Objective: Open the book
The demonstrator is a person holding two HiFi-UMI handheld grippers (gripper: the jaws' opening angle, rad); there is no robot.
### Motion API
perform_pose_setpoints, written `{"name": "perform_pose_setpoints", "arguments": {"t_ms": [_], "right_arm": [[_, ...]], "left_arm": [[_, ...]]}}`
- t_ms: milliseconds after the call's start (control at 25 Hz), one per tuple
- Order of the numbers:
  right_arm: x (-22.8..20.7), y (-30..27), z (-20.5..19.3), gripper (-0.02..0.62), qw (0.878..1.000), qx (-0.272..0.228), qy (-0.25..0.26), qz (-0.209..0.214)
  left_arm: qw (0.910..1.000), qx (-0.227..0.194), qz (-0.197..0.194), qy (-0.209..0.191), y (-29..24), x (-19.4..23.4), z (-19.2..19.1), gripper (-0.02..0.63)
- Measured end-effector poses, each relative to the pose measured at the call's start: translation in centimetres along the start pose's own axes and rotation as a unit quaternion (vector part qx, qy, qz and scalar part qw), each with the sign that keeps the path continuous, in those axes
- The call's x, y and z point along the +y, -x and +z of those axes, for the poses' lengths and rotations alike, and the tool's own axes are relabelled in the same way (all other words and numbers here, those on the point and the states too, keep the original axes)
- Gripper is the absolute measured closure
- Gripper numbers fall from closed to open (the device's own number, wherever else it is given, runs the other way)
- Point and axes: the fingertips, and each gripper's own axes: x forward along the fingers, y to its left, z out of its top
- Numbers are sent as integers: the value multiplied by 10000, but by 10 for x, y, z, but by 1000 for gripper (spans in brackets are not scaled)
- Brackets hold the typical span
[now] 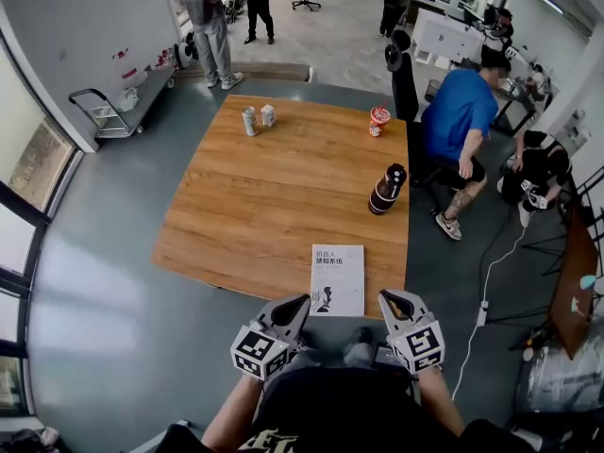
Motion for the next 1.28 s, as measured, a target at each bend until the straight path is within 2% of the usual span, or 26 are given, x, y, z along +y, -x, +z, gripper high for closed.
{"name": "perform_pose_setpoints", "arguments": {"t_ms": [200,360,480,720,920,1080,1280], "right_arm": [[-30,-1,17,607,9994,-311,-132,-59],[-45,1,4,607,9989,-276,-376,27],[-55,-1,-8,607,9965,-225,-762,248],[-75,-17,-44,607,9918,94,-1169,507],[-77,-37,-79,607,9778,342,-1882,861],[-72,-52,-108,586,9707,644,-2048,1080],[-63,-74,-146,574,9634,1032,-2161,1207]], "left_arm": [[9999,110,124,11,-16,-9,7,607],[9996,226,171,67,-28,-22,-2,607],[9991,372,224,24,-40,-29,-14,607],[9958,826,389,33,-62,-34,-51,607],[9908,1205,596,128,-78,-18,-91,607],[9855,1481,745,367,-86,-2,-121,607],[9797,1793,770,453,-97,9,-153,607]]}}
